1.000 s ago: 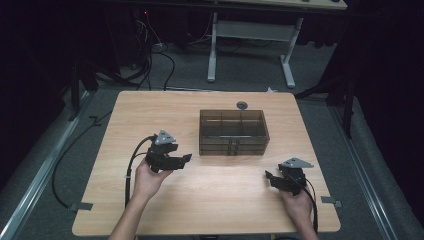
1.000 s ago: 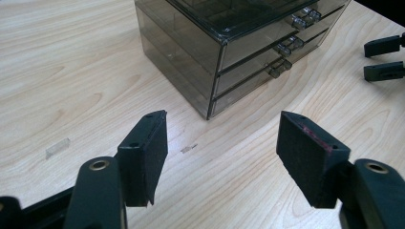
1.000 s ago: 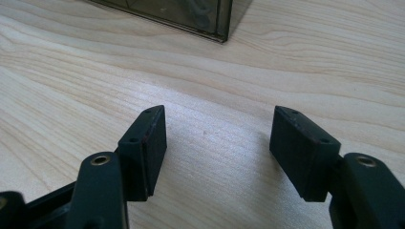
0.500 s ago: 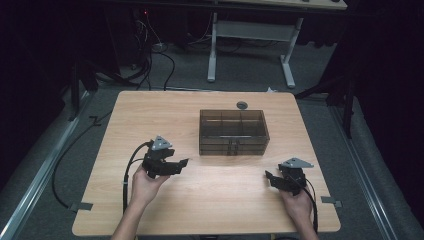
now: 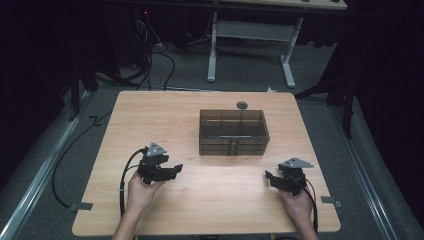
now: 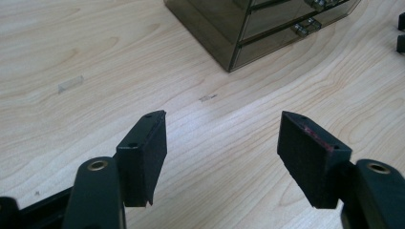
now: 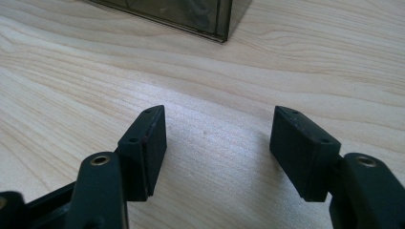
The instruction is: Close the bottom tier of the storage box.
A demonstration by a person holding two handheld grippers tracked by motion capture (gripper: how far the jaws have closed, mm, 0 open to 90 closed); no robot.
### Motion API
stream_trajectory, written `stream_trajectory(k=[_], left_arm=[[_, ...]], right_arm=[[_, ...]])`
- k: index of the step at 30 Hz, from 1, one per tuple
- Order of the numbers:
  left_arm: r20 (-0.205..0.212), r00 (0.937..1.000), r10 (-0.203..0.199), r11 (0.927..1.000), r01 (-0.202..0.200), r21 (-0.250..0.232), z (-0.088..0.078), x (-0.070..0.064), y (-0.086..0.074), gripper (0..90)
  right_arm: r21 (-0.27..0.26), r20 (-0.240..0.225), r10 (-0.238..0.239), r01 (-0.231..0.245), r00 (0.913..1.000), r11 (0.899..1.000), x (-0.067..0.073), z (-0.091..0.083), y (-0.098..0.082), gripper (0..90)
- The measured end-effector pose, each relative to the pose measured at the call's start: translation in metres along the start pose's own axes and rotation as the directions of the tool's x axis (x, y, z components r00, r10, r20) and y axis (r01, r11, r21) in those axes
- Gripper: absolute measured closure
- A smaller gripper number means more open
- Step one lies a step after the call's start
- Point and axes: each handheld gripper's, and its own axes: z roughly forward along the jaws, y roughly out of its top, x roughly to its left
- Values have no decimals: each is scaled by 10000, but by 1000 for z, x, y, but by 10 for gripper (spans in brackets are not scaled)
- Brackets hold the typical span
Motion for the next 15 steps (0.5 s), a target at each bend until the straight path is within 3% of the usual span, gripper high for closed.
stream_trajectory(k=[7,15], left_arm=[[-182,9998,-69,9998,72,164,2,3,-8,343],[-726,9972,-154,9992,180,355,5,10,-19,341]], right_arm=[[-1,6,1,-1,10000,10000,0,0,0,377],[16,1,-1,1,10000,10000,0,0,0,377]])
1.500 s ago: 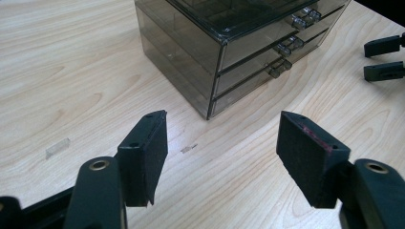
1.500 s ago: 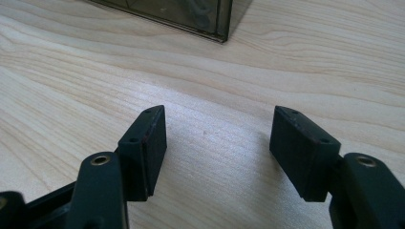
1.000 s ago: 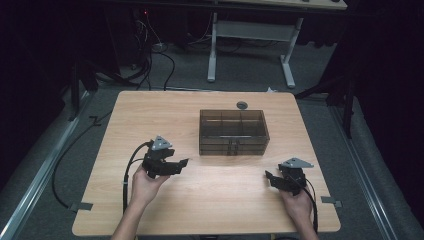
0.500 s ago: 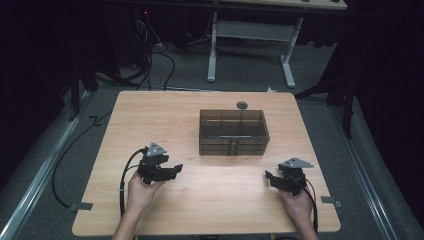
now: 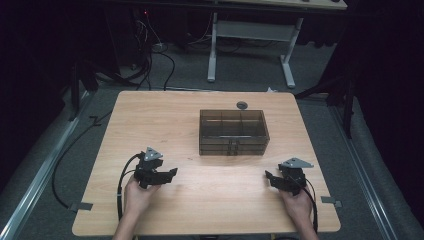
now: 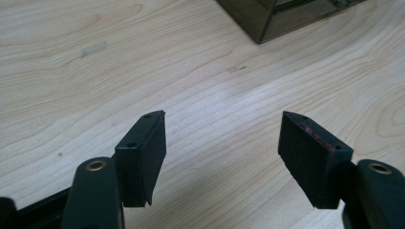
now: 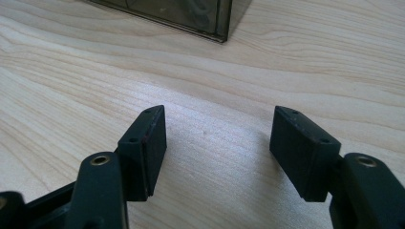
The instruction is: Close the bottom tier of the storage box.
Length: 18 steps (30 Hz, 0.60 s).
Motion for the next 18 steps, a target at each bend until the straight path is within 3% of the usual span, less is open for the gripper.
stream_trajectory(k=[9,18], left_arm=[[-111,9996,-259,9996,257,-113,7,5,-11,335],[-482,9981,-382,9988,367,-311,9,9,-18,335]], right_arm=[[-1,2,0,0,10000,10000,0,0,0,377],[-1,1,-4,4,10000,10000,0,0,0,377]])
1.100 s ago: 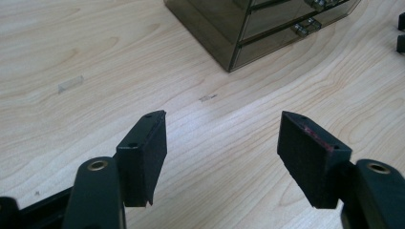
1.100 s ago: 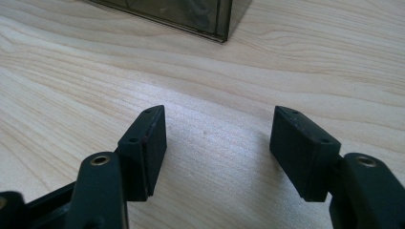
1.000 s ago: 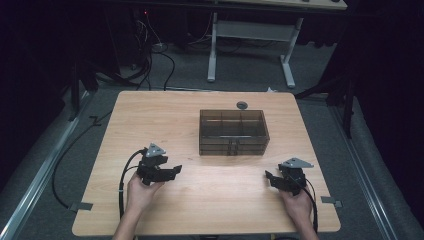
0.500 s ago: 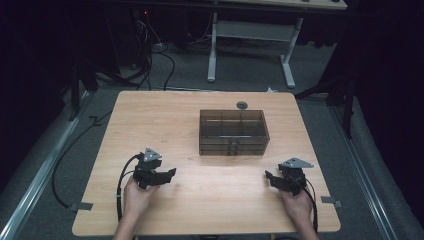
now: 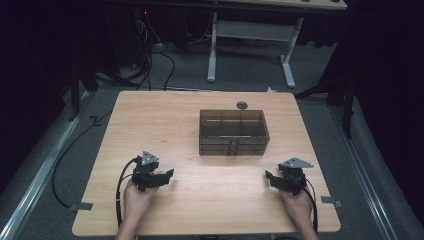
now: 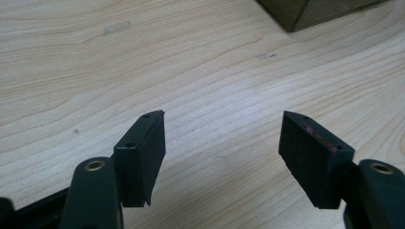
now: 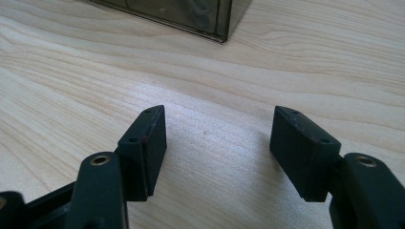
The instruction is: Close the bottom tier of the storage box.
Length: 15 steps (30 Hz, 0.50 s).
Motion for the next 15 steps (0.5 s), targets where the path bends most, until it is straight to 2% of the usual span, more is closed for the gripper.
stream_trajectory(k=[12,15], left_arm=[[-451,9986,279,9992,-266,289,11,-6,-8,330],[-617,9965,572,9980,-554,304,14,-8,-11,323]], right_arm=[[2,0,4,-4,10000,10000,0,0,0,378],[2,0,0,0,10000,10000,0,0,0,377]])
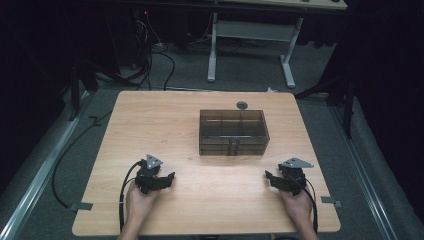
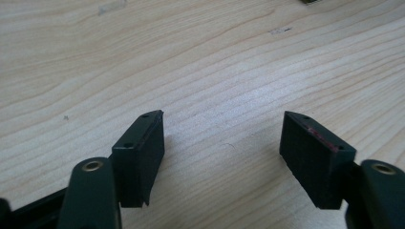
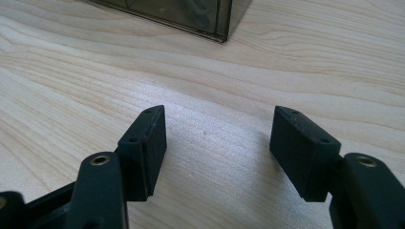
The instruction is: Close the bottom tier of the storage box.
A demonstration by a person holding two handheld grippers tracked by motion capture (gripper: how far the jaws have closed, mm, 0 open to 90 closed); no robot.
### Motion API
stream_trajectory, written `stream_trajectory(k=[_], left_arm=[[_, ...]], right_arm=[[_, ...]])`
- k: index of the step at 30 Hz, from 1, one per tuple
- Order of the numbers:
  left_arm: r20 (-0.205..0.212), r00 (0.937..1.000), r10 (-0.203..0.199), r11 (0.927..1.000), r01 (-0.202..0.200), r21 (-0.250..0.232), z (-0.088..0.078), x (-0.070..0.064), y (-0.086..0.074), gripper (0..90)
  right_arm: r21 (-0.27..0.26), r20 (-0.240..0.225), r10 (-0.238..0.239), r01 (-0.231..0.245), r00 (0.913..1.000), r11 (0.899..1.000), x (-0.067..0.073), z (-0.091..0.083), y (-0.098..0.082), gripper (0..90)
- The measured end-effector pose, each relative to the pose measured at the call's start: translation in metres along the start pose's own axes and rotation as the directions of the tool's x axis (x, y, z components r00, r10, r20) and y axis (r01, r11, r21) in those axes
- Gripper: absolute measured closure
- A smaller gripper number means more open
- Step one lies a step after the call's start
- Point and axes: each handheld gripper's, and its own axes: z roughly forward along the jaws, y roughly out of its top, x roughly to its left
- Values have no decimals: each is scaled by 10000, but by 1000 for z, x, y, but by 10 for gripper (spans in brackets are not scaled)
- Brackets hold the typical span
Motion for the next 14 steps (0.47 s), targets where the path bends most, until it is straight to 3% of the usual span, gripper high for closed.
stream_trajectory(k=[2,4,14], left_arm=[[-51,9999,134,9999,-134,-52,1,-2,-1,319],[-97,9999,90,9985,-95,-539,3,-3,-5,302],[-164,9999,-24,9987,16,-505,2,-5,-6,295]], right_arm=[[3,15,3,-3,10000,10000,0,0,0,377],[-4,-1,-2,2,10000,10000,0,0,0,377],[-20,41,49,-49,10000,10000,1,0,0,376]])
